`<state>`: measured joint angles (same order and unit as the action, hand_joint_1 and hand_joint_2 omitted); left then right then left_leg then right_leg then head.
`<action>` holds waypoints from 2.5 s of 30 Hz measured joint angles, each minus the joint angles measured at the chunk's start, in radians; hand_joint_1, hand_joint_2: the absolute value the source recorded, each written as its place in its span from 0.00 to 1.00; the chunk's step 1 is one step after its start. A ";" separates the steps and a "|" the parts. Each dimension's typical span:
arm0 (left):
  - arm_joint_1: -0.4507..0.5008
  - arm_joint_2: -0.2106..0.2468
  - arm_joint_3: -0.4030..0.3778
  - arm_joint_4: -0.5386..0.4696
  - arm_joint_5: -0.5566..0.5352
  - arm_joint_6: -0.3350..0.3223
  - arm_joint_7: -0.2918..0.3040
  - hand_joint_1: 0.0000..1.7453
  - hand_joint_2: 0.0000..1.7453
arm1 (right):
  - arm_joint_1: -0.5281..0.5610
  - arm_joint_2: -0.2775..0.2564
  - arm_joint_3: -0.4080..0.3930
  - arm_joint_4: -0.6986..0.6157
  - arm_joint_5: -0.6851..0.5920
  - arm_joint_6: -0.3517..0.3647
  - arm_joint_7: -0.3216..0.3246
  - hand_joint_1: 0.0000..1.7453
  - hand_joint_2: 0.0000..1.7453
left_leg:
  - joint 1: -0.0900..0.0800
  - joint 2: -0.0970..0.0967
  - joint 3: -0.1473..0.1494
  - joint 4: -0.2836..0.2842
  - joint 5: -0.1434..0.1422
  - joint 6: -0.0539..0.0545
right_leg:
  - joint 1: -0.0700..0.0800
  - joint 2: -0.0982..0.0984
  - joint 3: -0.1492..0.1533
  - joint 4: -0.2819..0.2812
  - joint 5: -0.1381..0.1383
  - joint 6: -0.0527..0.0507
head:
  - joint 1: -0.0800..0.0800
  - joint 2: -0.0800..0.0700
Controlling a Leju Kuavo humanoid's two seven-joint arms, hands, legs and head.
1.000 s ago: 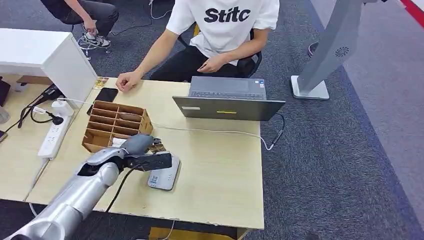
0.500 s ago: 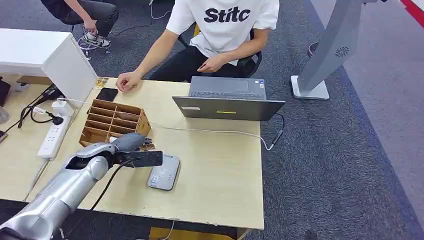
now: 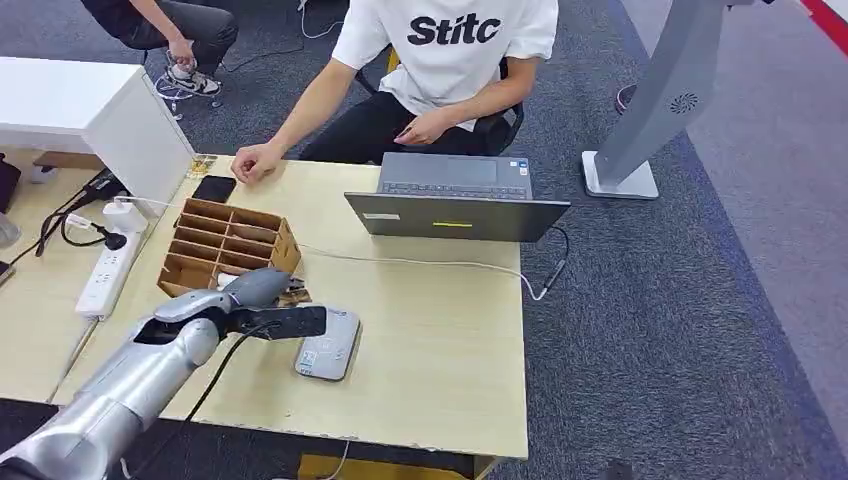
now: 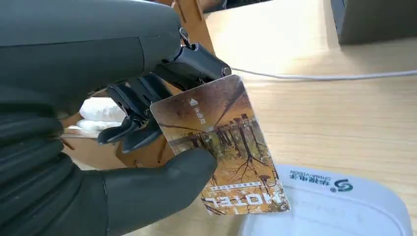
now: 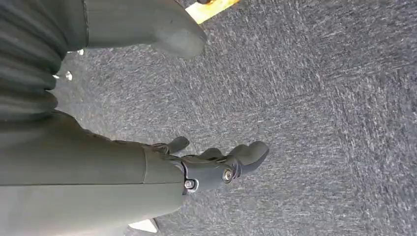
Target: Pass the card to the sensor for recognition and then transmit it.
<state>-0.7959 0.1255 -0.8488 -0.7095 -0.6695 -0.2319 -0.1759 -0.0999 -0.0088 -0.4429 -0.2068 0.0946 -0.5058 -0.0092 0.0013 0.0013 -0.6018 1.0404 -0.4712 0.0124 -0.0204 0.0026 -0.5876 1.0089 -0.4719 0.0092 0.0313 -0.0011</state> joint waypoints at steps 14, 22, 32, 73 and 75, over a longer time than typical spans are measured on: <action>0.008 -0.010 0.000 0.016 0.005 0.049 0.014 1.00 1.00 | 0.000 0.003 -0.010 0.000 0.010 0.000 0.000 0.00 1.00 | 0.000 0.000 0.000 0.000 0.000 0.000 | 0.000 0.000 0.000 0.000 0.000 0.000 | 0.000 0.000; 0.023 -0.021 0.000 0.025 0.004 0.112 0.014 1.00 1.00 | -0.001 0.008 -0.015 0.000 0.021 0.000 0.000 0.00 1.00 | 0.000 0.000 0.000 0.000 0.000 0.000 | 0.000 0.000 0.000 0.000 0.000 0.000 | 0.000 0.000; 0.038 -0.033 0.000 0.041 0.004 0.159 0.014 1.00 1.00 | -0.004 0.013 -0.016 0.000 0.030 0.000 0.003 0.00 1.00 | 0.000 -0.001 0.000 0.000 0.000 0.000 | 0.000 -0.001 0.001 0.000 0.000 0.000 | 0.000 0.000; -0.116 0.082 0.156 -0.316 0.043 0.152 0.105 1.00 1.00 | 0.015 0.018 -0.074 0.000 0.042 0.014 -0.039 0.00 1.00 | 0.000 0.000 0.000 0.000 0.000 0.000 | 0.000 0.000 0.000 0.000 0.000 0.000 | 0.000 0.000; -0.120 0.094 0.170 -0.346 0.037 0.158 0.105 1.00 1.00 | 0.016 0.018 -0.079 0.000 0.042 0.014 -0.039 0.00 1.00 | 0.000 0.000 0.000 0.000 0.000 0.000 | 0.000 0.000 0.000 0.000 0.000 0.000 | 0.000 0.000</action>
<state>-0.9157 0.2194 -0.6783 -1.0551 -0.6321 -0.0736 -0.0713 -0.0842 0.0095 -0.5215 -0.2068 0.1362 -0.4921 -0.0477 0.0016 0.0010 -0.6021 1.0403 -0.4708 0.0122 -0.0200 0.0021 -0.5879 1.0092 -0.4719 0.0091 0.0313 -0.0011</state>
